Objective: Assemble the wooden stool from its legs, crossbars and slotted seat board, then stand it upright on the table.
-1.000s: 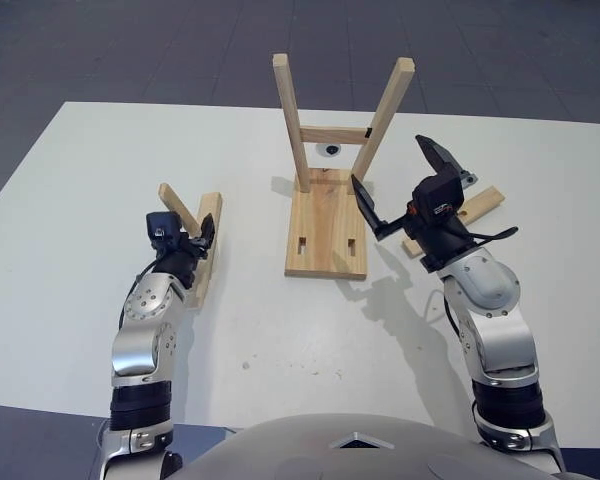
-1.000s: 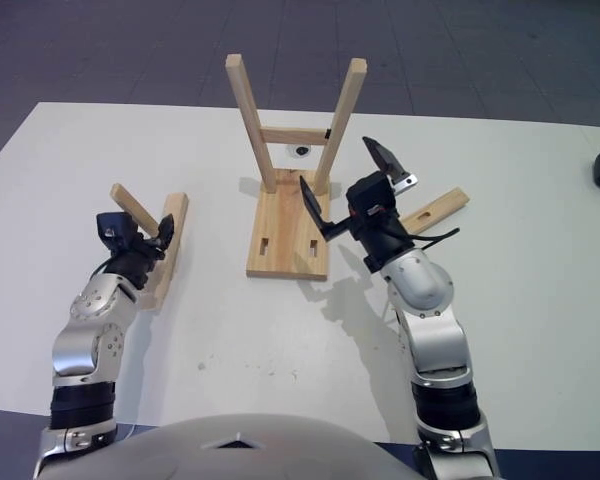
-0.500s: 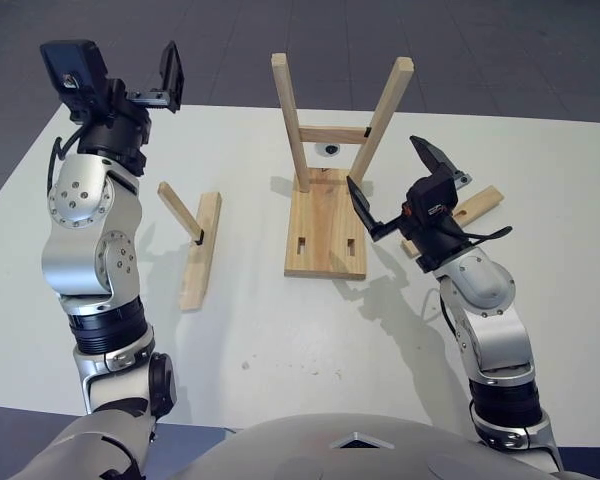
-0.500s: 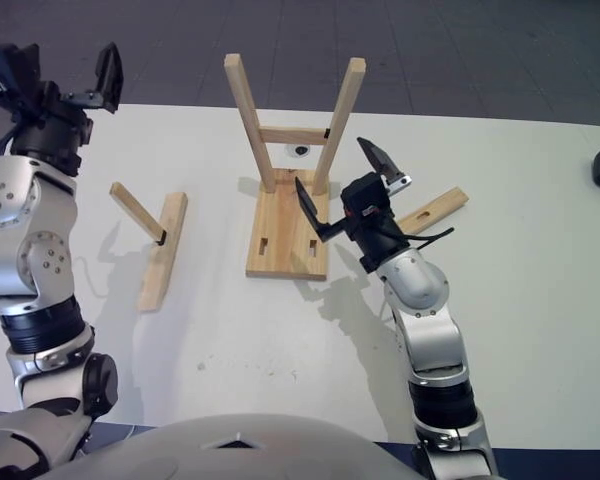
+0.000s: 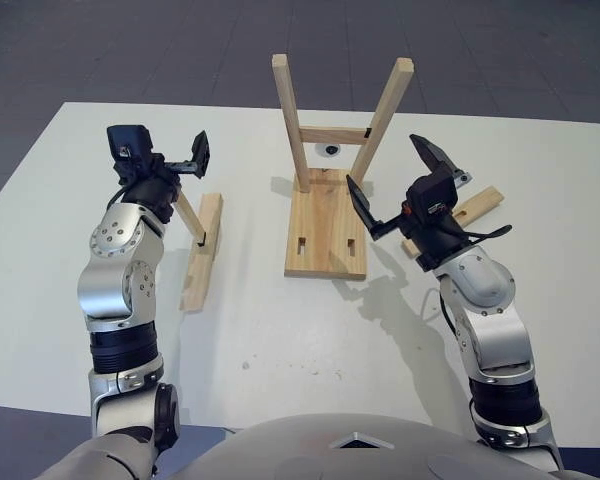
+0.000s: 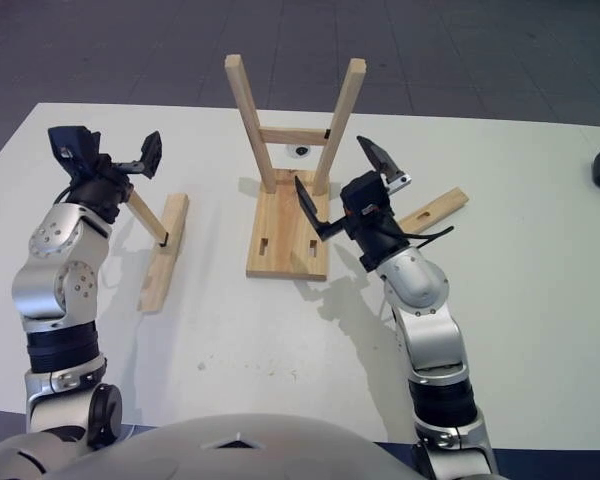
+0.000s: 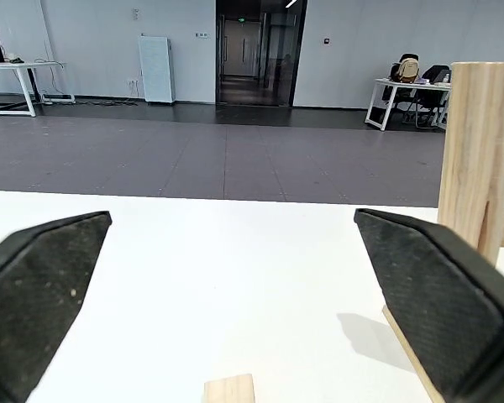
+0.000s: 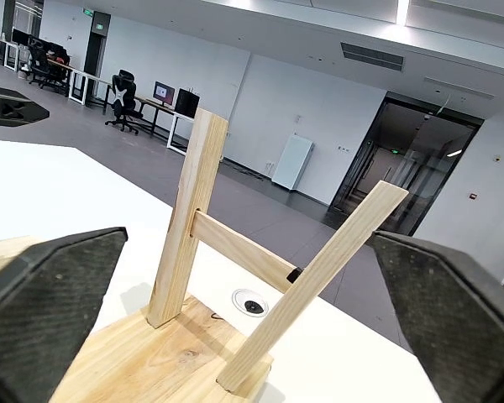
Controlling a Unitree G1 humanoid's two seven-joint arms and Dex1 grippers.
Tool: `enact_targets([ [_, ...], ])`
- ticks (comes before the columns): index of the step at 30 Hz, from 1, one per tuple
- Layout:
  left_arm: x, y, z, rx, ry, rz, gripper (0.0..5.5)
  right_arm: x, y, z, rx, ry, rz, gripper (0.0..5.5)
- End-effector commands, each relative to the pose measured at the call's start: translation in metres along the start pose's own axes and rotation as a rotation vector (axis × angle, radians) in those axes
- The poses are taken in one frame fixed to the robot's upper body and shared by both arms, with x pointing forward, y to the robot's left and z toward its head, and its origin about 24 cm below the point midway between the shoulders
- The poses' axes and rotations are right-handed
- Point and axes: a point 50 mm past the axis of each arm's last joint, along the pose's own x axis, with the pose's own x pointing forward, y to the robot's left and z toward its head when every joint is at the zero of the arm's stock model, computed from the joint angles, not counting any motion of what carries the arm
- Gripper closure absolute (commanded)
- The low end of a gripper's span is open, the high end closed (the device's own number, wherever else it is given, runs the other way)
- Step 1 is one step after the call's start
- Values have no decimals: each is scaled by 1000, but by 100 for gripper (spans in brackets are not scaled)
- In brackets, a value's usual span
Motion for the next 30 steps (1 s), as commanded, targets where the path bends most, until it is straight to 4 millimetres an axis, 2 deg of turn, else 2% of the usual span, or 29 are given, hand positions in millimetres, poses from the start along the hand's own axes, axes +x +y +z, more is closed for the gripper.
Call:
enact_targets([
  [1, -3, 5, -22, 5, 111, 25, 12, -1, -1, -1, -5, 12, -3, 10],
  [13, 8, -12, 76, 3, -221, -11, 12, -1, 1, -1, -2, 12, -4, 10],
  [16, 7, -14, 86, 15, -254, -19, 12, -1, 1, -1, -2, 12, -6, 10],
  [19, 6, -15, 65, 8, -174, -24, 12, -2, 1, -1, 0, 14, -6, 10],
  [21, 2, -14, 29, 11, -49, -30, 12, -3, 1, -1, 0, 16, -7, 10],
  [24, -11, -4, -35, 4, 171, -5, 12, -3, 0, -1, -2, 18, -8, 10],
  [26, -19, 2, -61, 27, 259, 13, 12, -3, -2, -2, -4, 20, -10, 10],
  [27, -22, 4, -66, 25, 269, 21, 12, -3, -2, -2, -5, 21, -12, 10],
  [30, -21, 7, -62, 16, 240, 28, 12, -5, -3, -2, -2, 25, -17, 10],
])
